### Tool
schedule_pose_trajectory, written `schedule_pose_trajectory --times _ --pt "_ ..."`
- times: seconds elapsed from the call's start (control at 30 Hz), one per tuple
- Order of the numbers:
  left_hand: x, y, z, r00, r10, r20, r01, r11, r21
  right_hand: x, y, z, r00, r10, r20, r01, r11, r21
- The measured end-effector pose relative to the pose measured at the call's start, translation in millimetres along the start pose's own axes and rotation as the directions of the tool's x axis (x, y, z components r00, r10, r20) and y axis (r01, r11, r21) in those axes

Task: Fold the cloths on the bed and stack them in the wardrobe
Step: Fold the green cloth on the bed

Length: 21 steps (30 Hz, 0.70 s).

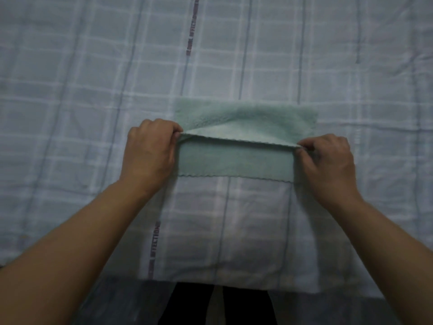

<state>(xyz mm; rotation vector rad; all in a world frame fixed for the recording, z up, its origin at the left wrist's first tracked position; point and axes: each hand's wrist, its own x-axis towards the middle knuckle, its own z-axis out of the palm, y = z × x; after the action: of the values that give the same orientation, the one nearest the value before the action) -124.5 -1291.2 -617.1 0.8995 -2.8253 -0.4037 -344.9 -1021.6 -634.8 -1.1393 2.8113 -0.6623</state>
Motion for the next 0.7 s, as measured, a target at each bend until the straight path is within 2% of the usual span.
schedule_pose_trajectory --times 0.23,0.5,0.7 --pt "-38.3 -5.7 1.3 0.996 0.084 0.033 -0.083 0.996 -0.009 -39.7 0.7 -6.5 0.998 0.039 0.045 -0.038 0.999 -0.038" --pt "-61.0 -13.5 7.4 0.982 0.188 0.014 -0.189 0.980 0.069 -57.6 11.2 -5.4 0.997 -0.051 0.059 0.055 0.996 -0.070" --pt "-73.0 -16.1 10.6 0.984 0.178 0.020 -0.179 0.978 0.107 -65.1 11.6 -4.0 0.996 -0.043 0.082 0.048 0.997 -0.065"
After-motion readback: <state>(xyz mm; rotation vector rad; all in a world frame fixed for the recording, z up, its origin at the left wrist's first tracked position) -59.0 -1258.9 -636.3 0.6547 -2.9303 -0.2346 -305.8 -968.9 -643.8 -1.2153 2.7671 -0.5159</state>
